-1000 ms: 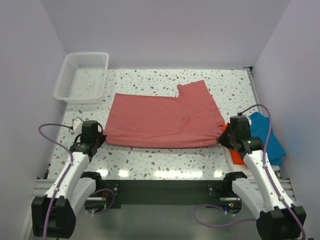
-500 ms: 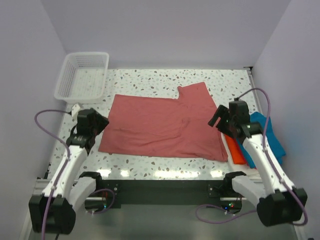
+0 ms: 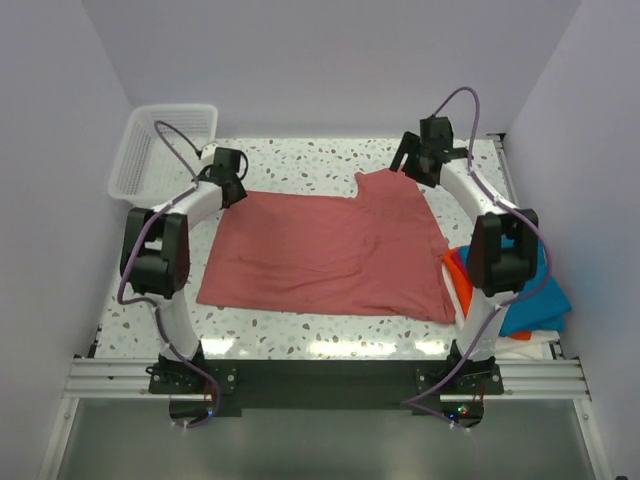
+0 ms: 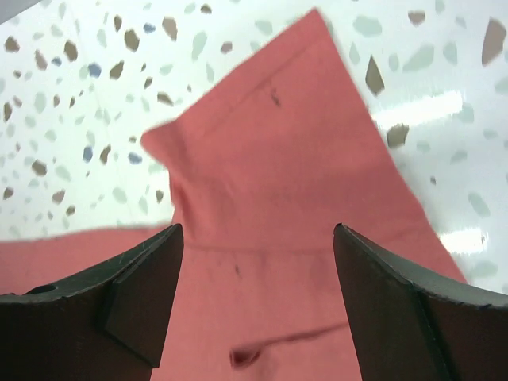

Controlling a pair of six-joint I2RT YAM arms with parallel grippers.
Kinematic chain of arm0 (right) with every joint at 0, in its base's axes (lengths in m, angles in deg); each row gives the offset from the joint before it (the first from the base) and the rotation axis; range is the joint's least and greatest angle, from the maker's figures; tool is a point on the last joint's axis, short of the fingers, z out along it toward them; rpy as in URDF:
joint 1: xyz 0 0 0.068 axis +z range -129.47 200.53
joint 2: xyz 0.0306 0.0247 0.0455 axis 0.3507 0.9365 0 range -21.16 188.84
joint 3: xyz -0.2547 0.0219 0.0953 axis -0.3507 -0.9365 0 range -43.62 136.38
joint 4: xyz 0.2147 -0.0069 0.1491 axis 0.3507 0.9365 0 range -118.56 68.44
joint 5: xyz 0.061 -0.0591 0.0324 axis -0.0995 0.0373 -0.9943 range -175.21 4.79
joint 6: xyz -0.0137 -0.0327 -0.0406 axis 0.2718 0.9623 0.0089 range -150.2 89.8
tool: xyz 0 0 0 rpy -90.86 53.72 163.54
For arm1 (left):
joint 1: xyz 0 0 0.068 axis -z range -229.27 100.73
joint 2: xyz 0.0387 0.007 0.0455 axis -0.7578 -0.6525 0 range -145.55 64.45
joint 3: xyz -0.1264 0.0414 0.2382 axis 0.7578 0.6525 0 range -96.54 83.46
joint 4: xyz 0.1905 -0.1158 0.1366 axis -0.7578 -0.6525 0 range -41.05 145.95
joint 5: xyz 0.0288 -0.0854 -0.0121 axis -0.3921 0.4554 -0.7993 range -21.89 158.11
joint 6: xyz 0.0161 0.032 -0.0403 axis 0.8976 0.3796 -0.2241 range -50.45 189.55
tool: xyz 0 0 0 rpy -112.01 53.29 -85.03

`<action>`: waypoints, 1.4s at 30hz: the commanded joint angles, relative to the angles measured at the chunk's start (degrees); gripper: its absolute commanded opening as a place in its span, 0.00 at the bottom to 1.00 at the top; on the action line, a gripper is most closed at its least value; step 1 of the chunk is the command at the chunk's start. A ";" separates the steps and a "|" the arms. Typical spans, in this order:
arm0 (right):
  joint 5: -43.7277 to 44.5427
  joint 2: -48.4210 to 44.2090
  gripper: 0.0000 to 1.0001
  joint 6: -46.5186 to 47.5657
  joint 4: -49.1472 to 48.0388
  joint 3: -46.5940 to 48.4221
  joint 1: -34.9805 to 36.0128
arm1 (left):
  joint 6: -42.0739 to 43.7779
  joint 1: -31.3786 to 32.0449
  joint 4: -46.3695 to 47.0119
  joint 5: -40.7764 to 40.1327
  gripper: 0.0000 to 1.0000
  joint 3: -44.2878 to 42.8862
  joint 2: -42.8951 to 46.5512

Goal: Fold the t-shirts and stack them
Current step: Fold the tshirt

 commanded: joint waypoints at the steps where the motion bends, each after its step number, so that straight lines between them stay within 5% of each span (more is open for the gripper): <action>1: 3.13 6.19 0.79 4.28 -1.70 8.73 0.08 | 4.86 0.15 -2.24 -6.74 0.49 -8.55 -6.41; 25: 8.93 24.66 0.79 12.55 -0.73 23.42 -1.41 | 10.06 0.15 0.39 -3.84 0.48 -22.72 -22.42; 42: 6.39 33.72 0.74 12.47 2.61 33.71 -2.91 | 9.71 -0.03 1.10 -3.49 0.13 -21.58 -23.03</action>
